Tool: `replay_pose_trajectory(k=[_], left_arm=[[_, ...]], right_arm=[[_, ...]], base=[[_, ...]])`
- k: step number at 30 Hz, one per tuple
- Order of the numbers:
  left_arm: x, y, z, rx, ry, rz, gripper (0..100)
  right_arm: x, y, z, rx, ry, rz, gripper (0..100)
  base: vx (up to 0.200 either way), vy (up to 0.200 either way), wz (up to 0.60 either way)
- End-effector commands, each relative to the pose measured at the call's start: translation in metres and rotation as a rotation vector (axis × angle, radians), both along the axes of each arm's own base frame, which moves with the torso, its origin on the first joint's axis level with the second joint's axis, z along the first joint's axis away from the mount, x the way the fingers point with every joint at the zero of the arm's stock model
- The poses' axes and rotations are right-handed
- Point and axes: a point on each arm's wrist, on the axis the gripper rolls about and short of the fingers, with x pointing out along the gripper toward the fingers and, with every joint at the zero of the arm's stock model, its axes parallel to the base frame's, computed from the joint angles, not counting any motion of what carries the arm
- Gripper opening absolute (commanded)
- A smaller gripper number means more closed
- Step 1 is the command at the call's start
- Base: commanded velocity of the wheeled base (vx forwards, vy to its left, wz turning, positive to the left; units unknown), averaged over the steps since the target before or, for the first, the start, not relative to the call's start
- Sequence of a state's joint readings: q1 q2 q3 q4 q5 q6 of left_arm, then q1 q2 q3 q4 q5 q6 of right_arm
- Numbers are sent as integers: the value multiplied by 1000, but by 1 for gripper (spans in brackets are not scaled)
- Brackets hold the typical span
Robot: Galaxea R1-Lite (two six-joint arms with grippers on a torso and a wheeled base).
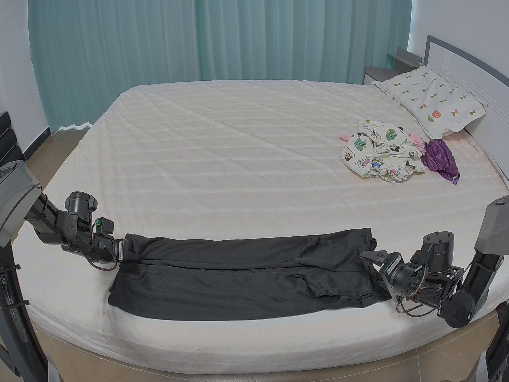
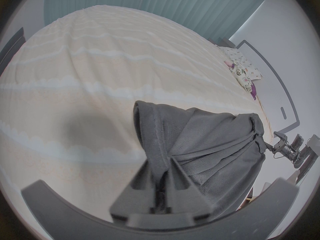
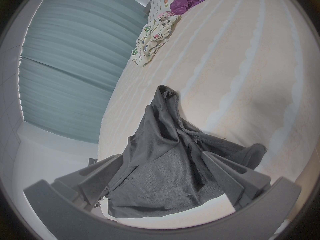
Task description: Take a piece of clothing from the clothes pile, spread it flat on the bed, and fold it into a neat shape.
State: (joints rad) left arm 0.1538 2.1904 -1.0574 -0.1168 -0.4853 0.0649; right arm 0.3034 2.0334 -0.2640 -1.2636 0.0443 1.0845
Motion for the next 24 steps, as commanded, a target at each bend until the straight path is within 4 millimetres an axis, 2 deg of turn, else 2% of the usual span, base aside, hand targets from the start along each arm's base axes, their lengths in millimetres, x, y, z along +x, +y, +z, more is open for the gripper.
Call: replay_pose_trajectory(k=[1,4,24], left_arm=[[-1,1,0,1,3,3,0],[-3,7,1,4,4,16,0],[-22,52,38,18,-48,150,0]], right_arm=[[0,0,-1,-1,2,-1,100],[0,0,-1,0,2,0,100],[0,0,-2,-3,8,-2,100]], base=[[0,0,0],[0,0,0],[0,0,0]])
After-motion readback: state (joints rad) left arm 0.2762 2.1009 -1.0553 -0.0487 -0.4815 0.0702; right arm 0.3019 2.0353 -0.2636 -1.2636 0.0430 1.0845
